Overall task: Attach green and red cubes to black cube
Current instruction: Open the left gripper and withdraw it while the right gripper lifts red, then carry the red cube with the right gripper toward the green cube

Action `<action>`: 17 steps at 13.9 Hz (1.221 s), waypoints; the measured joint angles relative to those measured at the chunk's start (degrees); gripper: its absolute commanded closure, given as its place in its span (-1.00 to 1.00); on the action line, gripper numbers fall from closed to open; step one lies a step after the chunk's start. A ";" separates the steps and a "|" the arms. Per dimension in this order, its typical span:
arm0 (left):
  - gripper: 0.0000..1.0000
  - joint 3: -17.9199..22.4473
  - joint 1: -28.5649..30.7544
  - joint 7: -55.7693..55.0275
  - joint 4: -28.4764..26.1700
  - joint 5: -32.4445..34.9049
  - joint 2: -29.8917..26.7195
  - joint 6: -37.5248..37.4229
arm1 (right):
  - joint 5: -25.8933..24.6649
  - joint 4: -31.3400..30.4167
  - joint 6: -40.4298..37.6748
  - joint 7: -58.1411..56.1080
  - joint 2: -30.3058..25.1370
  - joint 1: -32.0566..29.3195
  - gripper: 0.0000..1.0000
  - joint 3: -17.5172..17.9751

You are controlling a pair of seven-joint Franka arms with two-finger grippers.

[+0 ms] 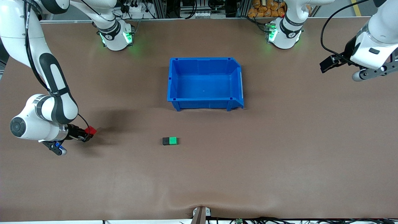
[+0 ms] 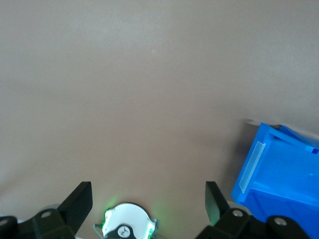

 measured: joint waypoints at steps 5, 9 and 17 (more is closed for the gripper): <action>-1.00 0.19 3.99 13.75 -2.88 0.05 -3.95 1.65 | 1.94 0.05 -0.12 4.80 0.04 1.09 1.00 0.02; -1.00 0.04 5.03 18.43 -1.00 0.05 -3.94 1.82 | 2.99 0.41 -0.12 9.77 0.31 2.23 1.00 0.05; -1.00 -3.91 3.97 3.82 9.04 -0.39 8.01 2.24 | 10.53 1.61 -0.08 15.67 2.18 4.63 1.00 0.12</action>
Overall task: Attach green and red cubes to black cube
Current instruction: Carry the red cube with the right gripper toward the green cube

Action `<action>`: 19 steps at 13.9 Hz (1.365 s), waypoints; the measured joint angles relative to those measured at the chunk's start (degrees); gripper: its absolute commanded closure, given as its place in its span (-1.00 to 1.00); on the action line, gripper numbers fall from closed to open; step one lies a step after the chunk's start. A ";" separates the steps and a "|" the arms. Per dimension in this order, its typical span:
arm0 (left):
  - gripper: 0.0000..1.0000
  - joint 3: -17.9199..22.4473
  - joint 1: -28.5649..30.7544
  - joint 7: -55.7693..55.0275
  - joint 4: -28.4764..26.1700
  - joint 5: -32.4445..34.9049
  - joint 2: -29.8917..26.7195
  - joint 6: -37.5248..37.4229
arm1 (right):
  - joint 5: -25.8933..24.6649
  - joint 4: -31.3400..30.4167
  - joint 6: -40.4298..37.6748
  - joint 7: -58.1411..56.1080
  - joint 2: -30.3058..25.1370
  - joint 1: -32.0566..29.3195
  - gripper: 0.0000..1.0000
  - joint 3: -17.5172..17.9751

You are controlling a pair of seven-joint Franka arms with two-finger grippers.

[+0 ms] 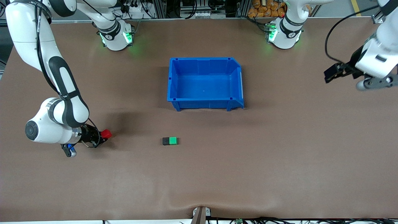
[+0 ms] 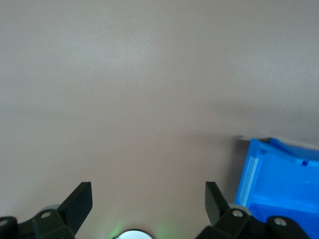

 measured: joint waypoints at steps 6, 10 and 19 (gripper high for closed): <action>-1.00 -3.38 -0.31 -1.97 1.79 0.00 1.33 -0.09 | 0.87 0.19 0.07 4.45 0.21 1.06 1.00 0.10; -1.00 -3.35 -0.14 -1.50 1.83 0.00 3.23 2.30 | 0.92 1.07 0.14 9.43 0.63 2.95 1.00 0.17; -1.00 -3.90 2.02 3.68 4.25 0.08 2.04 2.26 | 6.79 2.67 1.45 12.44 3.03 4.11 1.00 0.19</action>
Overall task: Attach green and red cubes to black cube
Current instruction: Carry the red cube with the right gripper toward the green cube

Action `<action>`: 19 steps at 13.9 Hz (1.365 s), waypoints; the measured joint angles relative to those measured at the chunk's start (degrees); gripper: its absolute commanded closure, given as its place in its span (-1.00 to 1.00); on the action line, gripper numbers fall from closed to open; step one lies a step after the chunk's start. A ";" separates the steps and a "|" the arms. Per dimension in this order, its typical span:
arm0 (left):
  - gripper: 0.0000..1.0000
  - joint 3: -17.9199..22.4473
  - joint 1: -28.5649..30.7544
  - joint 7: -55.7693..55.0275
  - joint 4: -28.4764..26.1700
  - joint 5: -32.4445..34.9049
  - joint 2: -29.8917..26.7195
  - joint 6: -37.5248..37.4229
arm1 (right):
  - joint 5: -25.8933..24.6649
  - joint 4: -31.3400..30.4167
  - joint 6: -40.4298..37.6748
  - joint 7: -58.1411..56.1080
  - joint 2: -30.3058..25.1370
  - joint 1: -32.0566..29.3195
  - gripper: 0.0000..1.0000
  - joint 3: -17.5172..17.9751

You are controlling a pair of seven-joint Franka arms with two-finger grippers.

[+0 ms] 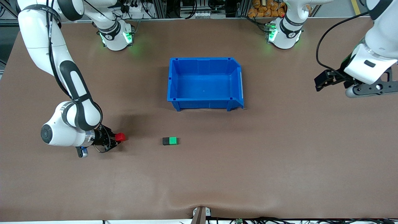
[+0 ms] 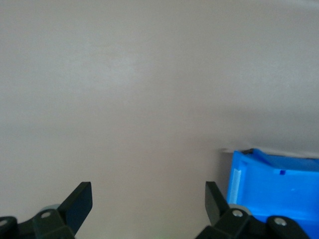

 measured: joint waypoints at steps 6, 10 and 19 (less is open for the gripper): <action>-1.00 0.04 4.21 8.23 -1.29 -0.84 -1.77 -1.40 | 0.42 0.21 2.55 5.97 0.32 2.49 1.00 0.05; -1.00 -0.55 4.50 8.52 -1.76 -1.17 -2.13 -1.40 | 0.83 0.25 2.87 7.89 0.36 2.63 1.00 0.00; -1.00 -0.96 4.43 8.52 -1.79 -1.18 -2.18 -1.40 | 0.91 2.25 3.01 18.19 0.53 5.83 1.00 0.08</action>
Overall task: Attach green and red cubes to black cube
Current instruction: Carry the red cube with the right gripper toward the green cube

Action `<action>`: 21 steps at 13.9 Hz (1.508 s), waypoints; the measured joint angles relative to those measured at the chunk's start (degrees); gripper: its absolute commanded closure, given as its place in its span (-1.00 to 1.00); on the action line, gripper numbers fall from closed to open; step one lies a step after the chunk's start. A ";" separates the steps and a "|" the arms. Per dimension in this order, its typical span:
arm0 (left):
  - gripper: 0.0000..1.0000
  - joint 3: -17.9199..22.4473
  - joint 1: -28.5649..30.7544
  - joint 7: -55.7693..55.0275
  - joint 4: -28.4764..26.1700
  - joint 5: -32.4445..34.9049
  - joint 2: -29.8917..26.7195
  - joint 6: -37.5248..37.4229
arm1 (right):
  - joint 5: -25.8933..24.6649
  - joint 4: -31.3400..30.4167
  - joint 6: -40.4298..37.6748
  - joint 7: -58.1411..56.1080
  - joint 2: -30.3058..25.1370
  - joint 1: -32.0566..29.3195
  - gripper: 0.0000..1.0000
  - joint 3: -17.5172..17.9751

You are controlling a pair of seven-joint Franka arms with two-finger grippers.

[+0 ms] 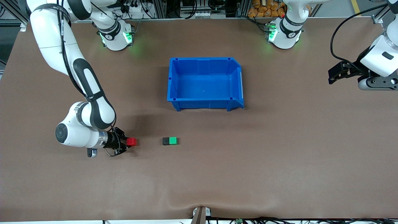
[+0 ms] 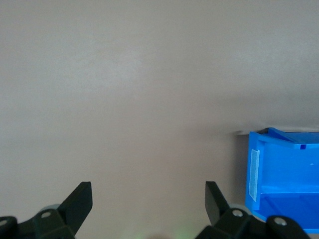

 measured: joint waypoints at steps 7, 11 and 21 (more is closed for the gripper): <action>-1.00 -0.04 0.00 0.00 -0.02 0.00 0.00 0.00 | 0.01 1.37 3.26 6.53 1.57 2.78 1.00 0.00; -1.00 -0.07 -0.01 0.00 -0.04 0.00 0.00 0.00 | 0.01 1.53 4.53 8.99 1.90 4.30 1.00 0.01; -1.00 -0.09 0.05 0.00 -0.09 0.00 0.00 0.00 | 0.02 1.88 8.22 15.73 3.37 8.04 1.00 0.01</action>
